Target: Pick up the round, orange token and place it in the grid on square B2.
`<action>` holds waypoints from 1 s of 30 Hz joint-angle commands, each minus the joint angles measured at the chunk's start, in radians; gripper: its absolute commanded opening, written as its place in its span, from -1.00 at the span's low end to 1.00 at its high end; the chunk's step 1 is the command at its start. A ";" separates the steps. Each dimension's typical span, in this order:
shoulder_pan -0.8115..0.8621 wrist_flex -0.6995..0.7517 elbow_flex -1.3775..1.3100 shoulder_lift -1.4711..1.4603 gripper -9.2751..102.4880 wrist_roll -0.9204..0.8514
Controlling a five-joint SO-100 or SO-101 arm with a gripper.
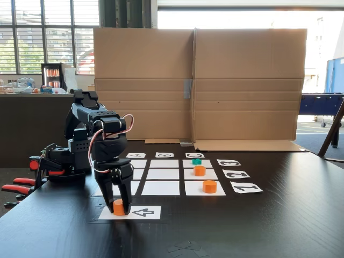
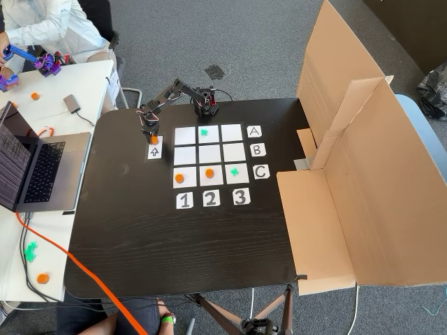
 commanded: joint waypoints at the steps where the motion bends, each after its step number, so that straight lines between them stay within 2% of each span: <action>1: 0.023 -0.026 0.018 0.106 -0.84 -0.006; 19: 0.204 -0.020 0.023 0.462 -0.84 -0.008; 30: 0.161 0.003 0.025 0.561 -0.84 0.029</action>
